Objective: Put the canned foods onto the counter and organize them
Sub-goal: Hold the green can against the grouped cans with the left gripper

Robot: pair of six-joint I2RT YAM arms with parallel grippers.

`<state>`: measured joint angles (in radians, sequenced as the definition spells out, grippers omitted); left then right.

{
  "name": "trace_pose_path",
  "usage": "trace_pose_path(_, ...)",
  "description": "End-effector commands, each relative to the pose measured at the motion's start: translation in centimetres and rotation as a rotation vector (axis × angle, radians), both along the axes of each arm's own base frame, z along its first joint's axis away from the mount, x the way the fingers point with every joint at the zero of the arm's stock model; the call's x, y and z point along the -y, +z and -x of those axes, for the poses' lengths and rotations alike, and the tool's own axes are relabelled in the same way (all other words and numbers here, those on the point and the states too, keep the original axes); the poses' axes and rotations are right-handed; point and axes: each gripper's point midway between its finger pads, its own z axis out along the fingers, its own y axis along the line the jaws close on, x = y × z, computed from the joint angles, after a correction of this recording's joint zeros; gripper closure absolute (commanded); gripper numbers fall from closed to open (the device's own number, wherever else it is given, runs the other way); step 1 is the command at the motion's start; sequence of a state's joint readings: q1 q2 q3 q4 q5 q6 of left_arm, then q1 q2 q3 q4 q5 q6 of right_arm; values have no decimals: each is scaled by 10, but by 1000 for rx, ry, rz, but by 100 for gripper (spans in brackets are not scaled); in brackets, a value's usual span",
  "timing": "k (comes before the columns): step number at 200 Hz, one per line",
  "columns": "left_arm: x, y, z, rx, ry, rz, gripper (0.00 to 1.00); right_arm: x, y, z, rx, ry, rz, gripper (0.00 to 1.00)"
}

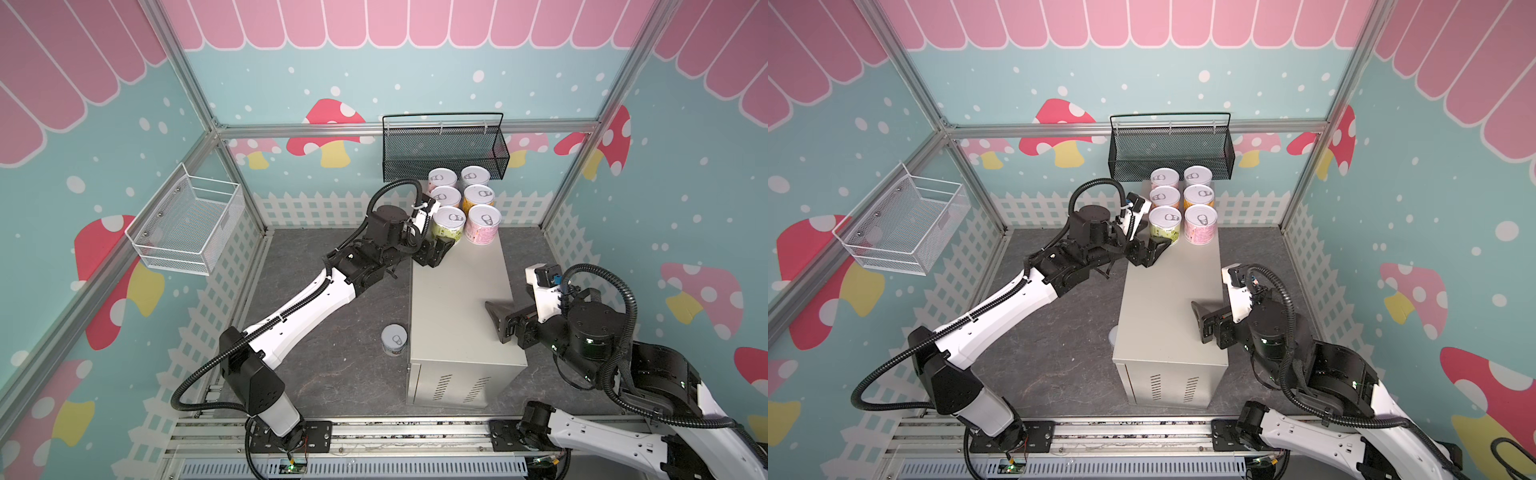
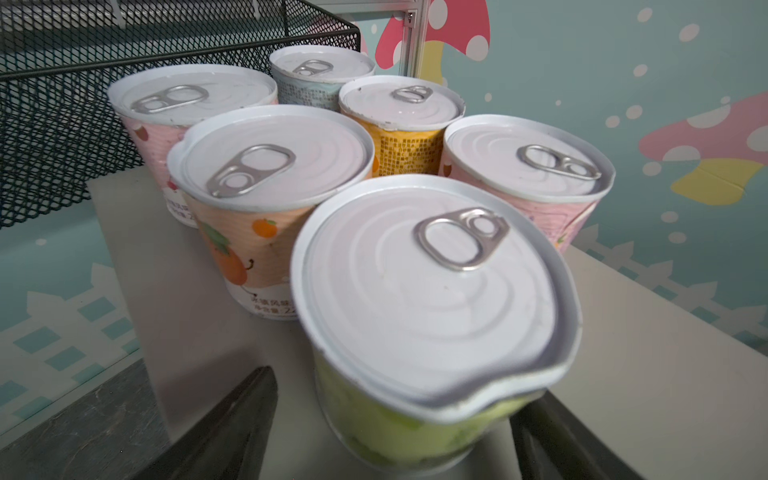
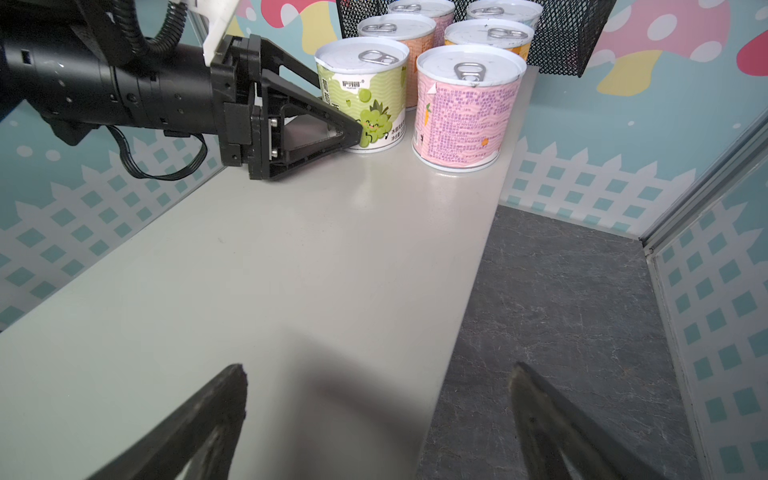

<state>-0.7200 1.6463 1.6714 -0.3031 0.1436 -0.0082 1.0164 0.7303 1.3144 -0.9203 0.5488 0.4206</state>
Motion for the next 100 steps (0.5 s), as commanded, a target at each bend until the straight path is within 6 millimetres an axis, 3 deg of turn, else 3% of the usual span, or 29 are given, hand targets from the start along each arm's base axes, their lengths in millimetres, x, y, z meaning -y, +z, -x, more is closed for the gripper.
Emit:
trace_pose_path(1, -9, -55, 0, -127, 23, -121, 13, 0, -4, 1, -8, -1, -1, 1)
trace_pose_path(100, -7, -55, -1, -128, 17, -123, 14, 2, -6, 3, -11, -2, -11, 1)
